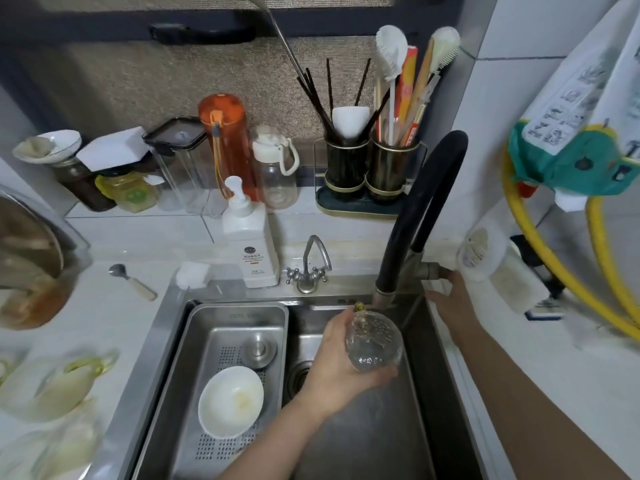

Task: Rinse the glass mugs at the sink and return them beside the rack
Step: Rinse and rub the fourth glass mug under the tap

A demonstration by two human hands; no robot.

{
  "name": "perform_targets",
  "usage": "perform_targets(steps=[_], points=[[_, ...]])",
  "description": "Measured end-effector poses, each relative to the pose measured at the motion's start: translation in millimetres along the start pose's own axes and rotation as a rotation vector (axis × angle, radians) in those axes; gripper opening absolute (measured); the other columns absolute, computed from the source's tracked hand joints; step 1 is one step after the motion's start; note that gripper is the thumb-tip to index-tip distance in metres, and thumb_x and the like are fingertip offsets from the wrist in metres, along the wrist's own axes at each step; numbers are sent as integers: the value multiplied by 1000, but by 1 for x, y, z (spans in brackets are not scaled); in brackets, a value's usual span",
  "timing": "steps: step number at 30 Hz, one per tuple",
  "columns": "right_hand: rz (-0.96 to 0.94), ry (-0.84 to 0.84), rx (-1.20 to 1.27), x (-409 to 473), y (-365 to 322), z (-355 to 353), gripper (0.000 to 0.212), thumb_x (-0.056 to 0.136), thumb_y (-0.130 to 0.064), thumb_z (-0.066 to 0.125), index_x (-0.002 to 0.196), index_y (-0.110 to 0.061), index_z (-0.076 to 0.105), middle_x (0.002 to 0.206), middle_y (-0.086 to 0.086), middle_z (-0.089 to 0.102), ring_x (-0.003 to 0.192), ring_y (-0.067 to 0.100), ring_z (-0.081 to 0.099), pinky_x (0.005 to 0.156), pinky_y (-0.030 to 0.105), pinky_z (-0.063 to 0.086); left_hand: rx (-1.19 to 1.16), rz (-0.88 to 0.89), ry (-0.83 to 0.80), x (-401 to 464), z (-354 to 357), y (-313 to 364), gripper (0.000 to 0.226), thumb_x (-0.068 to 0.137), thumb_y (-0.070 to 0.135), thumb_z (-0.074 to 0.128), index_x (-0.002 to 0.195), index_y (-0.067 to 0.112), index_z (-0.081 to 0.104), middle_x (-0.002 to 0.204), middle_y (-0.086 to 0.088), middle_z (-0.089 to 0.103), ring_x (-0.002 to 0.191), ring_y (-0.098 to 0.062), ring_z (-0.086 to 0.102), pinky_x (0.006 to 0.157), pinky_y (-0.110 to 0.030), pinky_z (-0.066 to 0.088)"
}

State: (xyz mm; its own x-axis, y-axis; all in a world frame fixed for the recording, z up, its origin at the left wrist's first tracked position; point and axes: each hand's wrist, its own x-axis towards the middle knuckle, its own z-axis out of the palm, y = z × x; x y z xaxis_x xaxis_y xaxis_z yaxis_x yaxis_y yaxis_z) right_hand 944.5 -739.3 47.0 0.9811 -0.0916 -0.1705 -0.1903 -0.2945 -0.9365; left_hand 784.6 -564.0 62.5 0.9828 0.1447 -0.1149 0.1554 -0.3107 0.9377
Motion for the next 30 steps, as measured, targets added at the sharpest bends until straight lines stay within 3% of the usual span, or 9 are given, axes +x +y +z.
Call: perform_targets(steps=[3, 6, 14, 17, 20, 22, 24, 27, 30], points=[[66, 104, -7, 9, -8, -1, 57, 90, -2, 57, 140, 1, 32, 129, 13, 48, 116, 25, 47, 95, 35, 38, -3, 5, 9, 1, 0, 2, 103, 52, 42, 89, 137, 34, 31, 131, 16, 40, 119, 10, 41, 104, -15, 38], [104, 43, -13, 11, -11, 6, 63, 92, -4, 55, 147, -3, 23, 140, 15, 41, 129, 33, 41, 108, 43, 35, -39, -17, 15, 3, -2, 6, 102, 52, 40, 89, 133, 42, 26, 129, 19, 38, 115, 13, 42, 102, -16, 41], [93, -183, 29, -30, -16, 10, 68, 92, -2, 53, 150, -18, 21, 152, 3, 30, 140, 23, 29, 110, 35, 27, -63, -19, 11, -1, -1, 7, 94, 50, 42, 87, 126, 44, 31, 121, 27, 40, 109, 8, 47, 95, -25, 50], [81, -311, 62, -73, -6, 21, 64, 84, 0, 57, 140, -25, 40, 137, -4, 50, 129, 19, 46, 101, 30, 39, -39, 15, 41, -4, -2, 3, 73, 51, 31, 90, 113, 33, 52, 109, 14, 60, 102, -3, 61, 86, -26, 55], [87, -277, 147, -126, 1, 23, 48, 88, -4, 59, 127, -30, 49, 108, -5, 66, 102, 9, 64, 76, 17, 47, -43, 30, 95, -10, -7, -1, 85, 48, 44, 89, 122, 36, 49, 117, 10, 59, 110, -4, 58, 94, -30, 51], [28, -200, 173, -161, 4, 28, 42, 89, -5, 61, 127, -22, 52, 110, -6, 65, 96, -3, 64, 69, 8, 49, -32, 66, 136, -17, -15, 0, 72, 48, 42, 88, 111, 47, 53, 106, 16, 64, 101, 2, 60, 88, -22, 51], [-11, -183, 182, -189, 7, 38, 50, 83, -8, 71, 127, -15, 50, 120, 5, 61, 94, -1, 62, 68, 4, 48, -73, 59, 152, -24, -23, 1, 57, 52, 31, 89, 95, 47, 55, 94, 31, 65, 89, 10, 62, 77, -10, 47], [-64, -187, 91, -218, 14, 56, 85, 65, -49, 81, 137, -31, 41, 137, -3, 51, 116, 10, 56, 89, 28, 55, -141, -20, 99, -35, -28, -2, 65, 55, 32, 89, 104, 42, 48, 92, 31, 64, 91, 12, 59, 80, -8, 43], [-169, -114, -28, -234, 24, 66, 95, 60, -63, 76, 140, -49, 26, 146, -6, 41, 135, 17, 43, 104, 52, 43, -108, -90, 34, -49, -33, -6, 116, 45, 56, 85, 142, 28, 29, 120, 12, 59, 114, -7, 56, 100, -36, 48]])
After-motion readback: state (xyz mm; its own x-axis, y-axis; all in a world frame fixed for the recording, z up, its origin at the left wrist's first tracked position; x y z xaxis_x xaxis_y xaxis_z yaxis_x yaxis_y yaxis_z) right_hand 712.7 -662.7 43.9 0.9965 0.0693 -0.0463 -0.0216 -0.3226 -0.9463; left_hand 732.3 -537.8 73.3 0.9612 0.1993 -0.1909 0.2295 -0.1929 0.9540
